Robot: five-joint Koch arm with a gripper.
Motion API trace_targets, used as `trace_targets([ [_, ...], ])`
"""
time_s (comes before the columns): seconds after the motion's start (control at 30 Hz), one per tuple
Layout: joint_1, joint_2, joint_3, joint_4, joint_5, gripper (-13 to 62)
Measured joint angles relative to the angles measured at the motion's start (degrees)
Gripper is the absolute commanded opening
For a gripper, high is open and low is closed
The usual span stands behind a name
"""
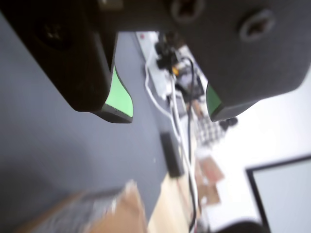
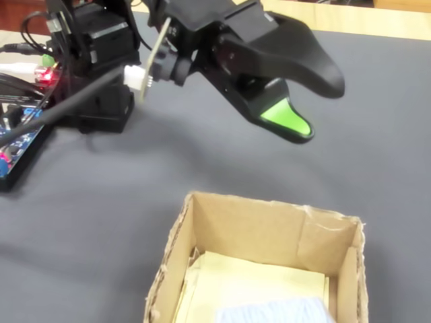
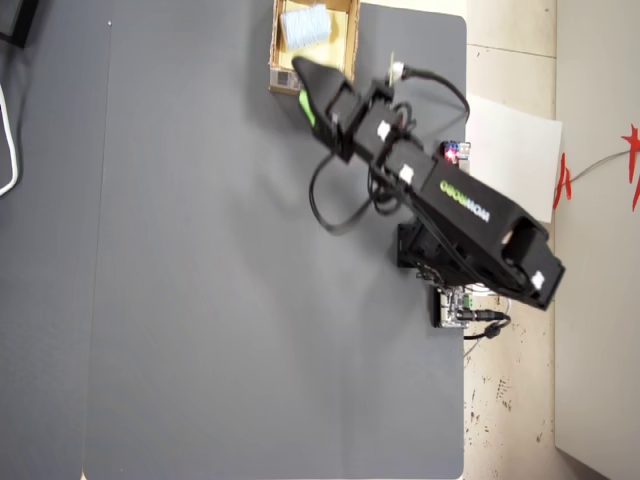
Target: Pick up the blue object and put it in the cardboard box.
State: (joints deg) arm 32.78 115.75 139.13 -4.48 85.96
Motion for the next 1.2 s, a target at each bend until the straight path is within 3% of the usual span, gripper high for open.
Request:
trace_targets([
  [0.57, -26.8, 14.9, 24.5, -4.7, 4.7, 30.1],
  [1.2, -29.9, 15.0, 37.3, -8.7, 4.7, 35.0],
])
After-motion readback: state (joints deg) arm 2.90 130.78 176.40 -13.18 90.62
